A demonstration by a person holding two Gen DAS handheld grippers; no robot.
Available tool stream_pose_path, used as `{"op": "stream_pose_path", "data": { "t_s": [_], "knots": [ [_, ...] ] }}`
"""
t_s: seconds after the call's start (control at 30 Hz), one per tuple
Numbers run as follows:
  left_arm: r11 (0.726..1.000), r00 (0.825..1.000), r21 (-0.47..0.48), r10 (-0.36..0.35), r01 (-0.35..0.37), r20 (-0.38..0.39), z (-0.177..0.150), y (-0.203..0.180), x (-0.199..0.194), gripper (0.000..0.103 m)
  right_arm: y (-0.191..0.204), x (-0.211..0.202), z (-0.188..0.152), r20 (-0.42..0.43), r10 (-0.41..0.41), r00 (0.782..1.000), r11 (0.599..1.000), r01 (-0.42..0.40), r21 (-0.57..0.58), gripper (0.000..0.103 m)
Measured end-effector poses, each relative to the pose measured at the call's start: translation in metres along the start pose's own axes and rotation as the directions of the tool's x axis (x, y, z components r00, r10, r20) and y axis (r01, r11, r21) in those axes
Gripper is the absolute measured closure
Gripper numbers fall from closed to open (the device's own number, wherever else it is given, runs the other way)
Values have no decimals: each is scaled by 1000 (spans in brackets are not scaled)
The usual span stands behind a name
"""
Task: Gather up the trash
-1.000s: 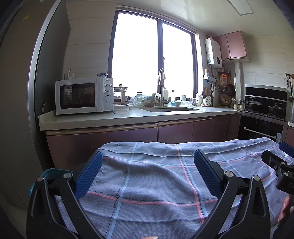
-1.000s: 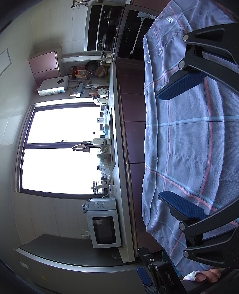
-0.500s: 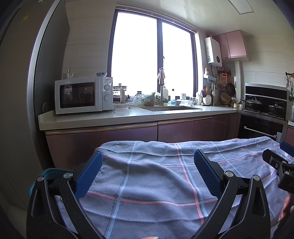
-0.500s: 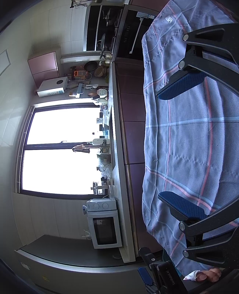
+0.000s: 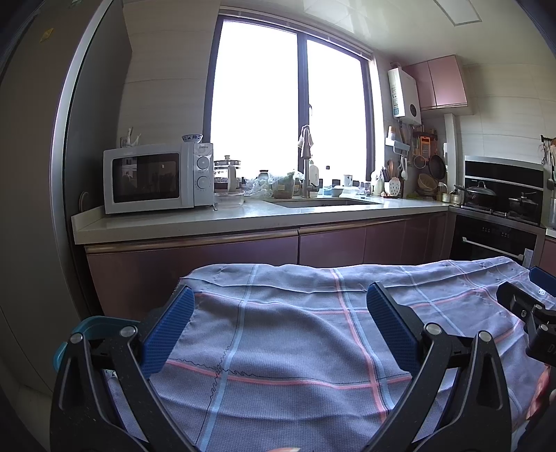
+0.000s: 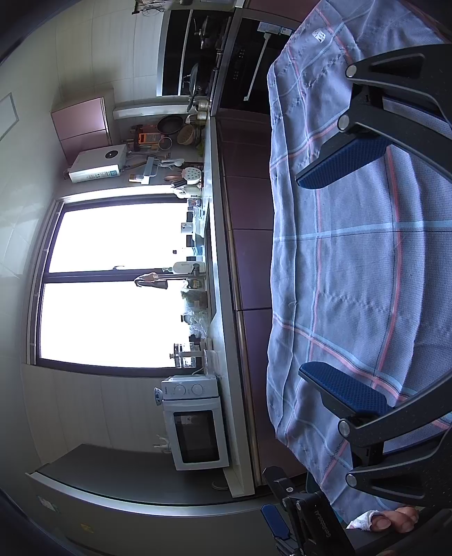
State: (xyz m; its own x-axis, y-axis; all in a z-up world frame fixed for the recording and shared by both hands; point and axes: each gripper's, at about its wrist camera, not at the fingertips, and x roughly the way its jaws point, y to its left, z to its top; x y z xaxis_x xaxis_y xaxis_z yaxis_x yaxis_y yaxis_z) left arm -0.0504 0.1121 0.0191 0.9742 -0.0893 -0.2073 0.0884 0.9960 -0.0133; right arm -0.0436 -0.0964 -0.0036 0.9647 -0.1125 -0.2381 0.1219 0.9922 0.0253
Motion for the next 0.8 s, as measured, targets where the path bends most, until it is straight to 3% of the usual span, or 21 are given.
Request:
{"op": "stream_pose_path", "data": {
  "t_s": [0.8],
  "knots": [
    [1000,1000,2,2,-2,-19,-6,-1,7,6,-2,3,-4,-10,-5,1000,1000,5,7,7]
  ]
}}
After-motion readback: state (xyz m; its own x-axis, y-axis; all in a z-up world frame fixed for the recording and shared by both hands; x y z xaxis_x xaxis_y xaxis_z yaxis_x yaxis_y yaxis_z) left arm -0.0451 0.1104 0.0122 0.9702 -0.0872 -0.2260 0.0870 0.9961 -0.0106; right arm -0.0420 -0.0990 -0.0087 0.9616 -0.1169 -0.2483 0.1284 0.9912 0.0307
